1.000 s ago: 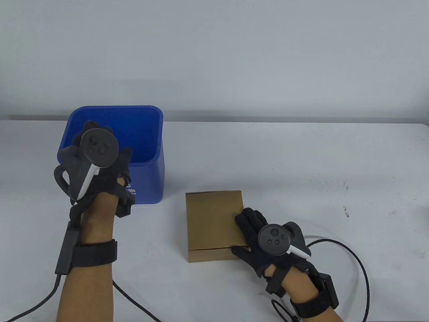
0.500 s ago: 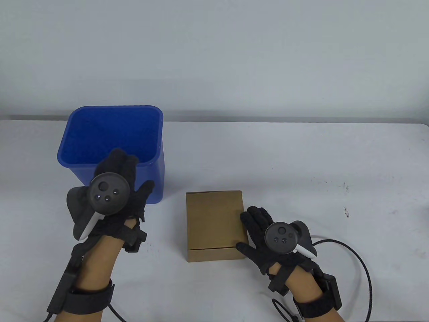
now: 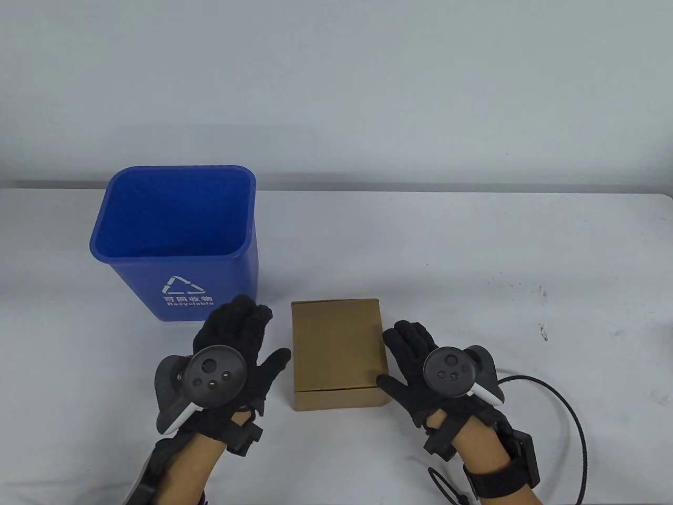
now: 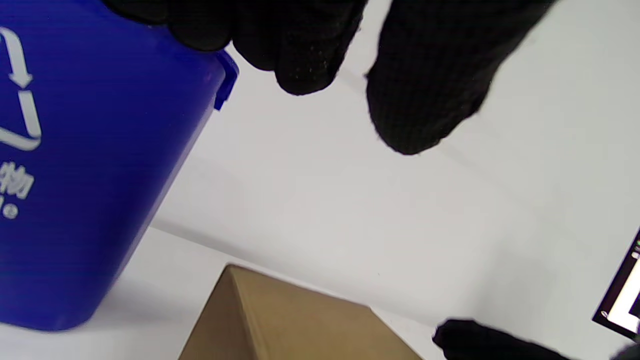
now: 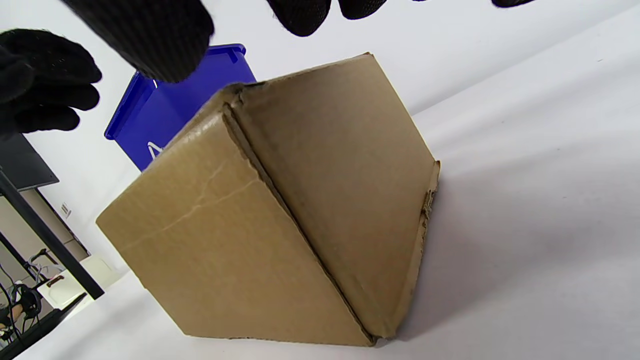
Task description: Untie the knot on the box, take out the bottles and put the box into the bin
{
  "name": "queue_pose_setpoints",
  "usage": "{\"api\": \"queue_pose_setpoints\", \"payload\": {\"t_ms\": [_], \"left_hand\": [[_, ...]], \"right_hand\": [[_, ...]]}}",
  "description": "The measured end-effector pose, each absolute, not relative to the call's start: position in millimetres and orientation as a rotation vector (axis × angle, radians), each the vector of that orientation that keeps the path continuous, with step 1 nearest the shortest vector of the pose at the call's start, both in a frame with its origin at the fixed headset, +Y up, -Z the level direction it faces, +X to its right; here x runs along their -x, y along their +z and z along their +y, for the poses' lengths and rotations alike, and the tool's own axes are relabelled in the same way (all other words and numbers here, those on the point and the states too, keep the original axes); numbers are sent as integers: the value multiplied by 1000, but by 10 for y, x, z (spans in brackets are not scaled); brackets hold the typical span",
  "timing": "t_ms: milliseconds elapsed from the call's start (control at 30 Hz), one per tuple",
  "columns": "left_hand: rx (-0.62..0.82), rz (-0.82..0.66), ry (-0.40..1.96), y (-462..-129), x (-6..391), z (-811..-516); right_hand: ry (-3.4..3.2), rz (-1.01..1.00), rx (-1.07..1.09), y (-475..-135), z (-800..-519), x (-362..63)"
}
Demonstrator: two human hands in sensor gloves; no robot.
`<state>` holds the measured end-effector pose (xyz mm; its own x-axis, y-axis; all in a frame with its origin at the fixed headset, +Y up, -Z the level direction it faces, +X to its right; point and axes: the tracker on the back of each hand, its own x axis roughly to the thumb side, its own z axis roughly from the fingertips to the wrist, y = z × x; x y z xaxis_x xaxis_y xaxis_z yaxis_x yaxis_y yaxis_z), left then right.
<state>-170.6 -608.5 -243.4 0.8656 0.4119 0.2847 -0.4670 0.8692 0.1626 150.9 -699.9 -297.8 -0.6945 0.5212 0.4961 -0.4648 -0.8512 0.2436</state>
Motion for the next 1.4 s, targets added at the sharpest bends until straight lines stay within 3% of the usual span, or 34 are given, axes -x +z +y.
{"api": "queue_pose_setpoints", "payload": {"t_ms": [333, 633, 867, 1400], "left_hand": [[-158, -338, 521, -2479, 1494, -6761], [-177, -372, 405, -2454, 1360, -6960], [-184, -344, 418, -2513, 1492, -7000], [-131, -95, 445, -2804, 2066, -7135]], "right_hand": [[2492, 161, -792, -2959, -7033, -1447], [2508, 169, -805, -2948, -7033, -1412], [2508, 171, -773, -2974, -7028, -1460], [2494, 79, -682, -3031, -6926, -1661]]}}
